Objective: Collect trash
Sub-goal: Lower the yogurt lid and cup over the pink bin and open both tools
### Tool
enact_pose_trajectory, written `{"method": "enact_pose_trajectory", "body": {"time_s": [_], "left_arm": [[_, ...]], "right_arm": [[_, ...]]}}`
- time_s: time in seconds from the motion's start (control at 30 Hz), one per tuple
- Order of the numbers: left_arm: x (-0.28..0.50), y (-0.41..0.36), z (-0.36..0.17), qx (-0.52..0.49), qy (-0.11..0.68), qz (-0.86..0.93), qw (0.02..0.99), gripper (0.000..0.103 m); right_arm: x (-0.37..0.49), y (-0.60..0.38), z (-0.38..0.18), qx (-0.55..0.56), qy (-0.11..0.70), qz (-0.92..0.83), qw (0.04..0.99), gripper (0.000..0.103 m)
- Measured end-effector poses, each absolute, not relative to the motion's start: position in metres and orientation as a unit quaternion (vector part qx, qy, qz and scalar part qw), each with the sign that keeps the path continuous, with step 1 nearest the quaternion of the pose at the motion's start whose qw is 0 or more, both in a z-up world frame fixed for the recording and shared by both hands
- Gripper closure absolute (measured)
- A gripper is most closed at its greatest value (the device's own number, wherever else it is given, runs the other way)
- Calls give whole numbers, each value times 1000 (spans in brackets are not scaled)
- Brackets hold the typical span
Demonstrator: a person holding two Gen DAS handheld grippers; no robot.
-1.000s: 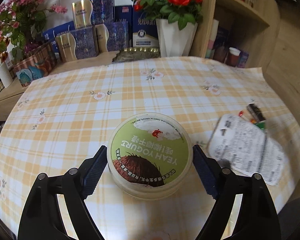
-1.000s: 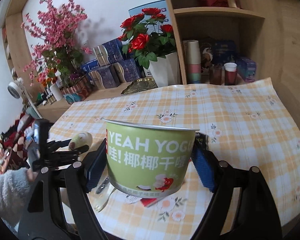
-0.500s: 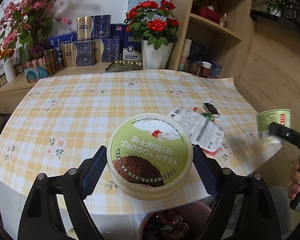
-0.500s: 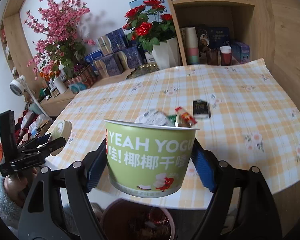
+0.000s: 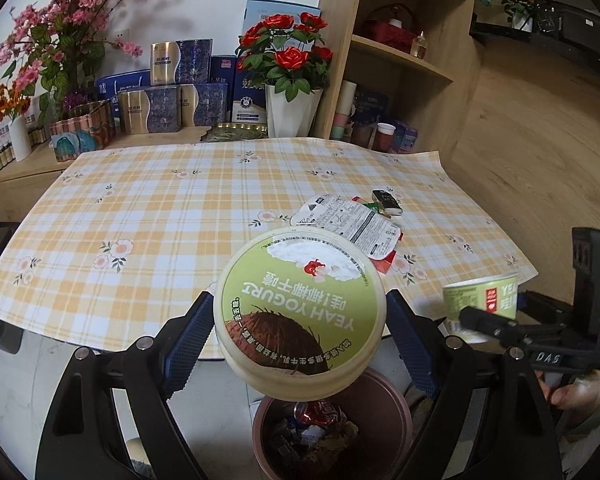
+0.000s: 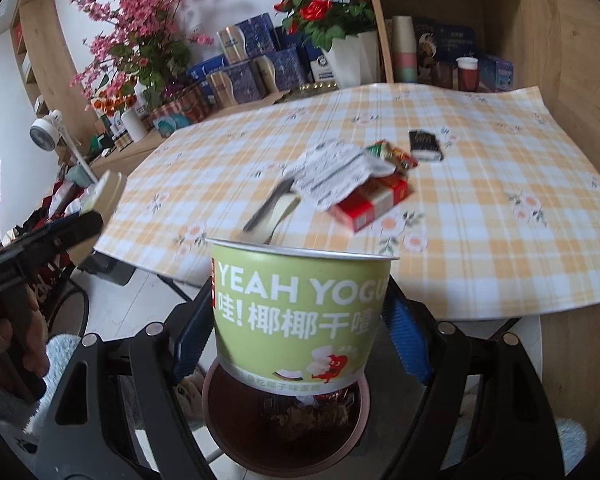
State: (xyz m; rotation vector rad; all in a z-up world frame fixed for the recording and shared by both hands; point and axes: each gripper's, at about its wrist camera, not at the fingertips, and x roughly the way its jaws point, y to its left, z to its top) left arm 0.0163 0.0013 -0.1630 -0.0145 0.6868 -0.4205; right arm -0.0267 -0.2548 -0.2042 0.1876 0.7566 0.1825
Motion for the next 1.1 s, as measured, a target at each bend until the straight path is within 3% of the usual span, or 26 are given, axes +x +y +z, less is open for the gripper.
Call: {"method": "enact_pose_trajectory", "body": {"time_s": [1.1], "left_arm": [[-64, 14, -210, -12, 319, -186, 929, 20]], "right_arm": [[-60, -222, -304, 51, 435, 108, 892, 25]]}}
